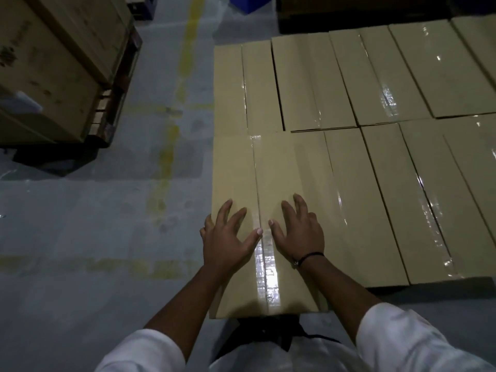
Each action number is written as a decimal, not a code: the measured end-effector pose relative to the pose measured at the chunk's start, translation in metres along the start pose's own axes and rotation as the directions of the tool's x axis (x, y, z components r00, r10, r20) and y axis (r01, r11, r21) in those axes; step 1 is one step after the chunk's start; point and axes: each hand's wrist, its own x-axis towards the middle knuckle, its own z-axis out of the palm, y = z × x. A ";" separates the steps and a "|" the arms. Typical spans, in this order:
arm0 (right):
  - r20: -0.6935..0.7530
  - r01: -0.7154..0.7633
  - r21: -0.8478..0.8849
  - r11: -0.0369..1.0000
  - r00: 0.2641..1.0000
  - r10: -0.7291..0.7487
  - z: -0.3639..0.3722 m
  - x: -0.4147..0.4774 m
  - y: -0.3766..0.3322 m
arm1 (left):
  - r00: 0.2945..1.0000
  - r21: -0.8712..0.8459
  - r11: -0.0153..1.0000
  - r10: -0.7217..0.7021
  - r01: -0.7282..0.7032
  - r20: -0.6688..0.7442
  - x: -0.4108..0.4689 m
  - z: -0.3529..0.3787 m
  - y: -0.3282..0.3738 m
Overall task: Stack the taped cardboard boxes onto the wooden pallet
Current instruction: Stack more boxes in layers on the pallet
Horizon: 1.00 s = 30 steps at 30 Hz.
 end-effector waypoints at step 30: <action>0.437 0.255 -0.174 0.951 0.886 -0.158 0.033 0.000 0.066 | 0.882 0.162 0.982 0.010 -0.097 0.470 0.044 0.061 -0.035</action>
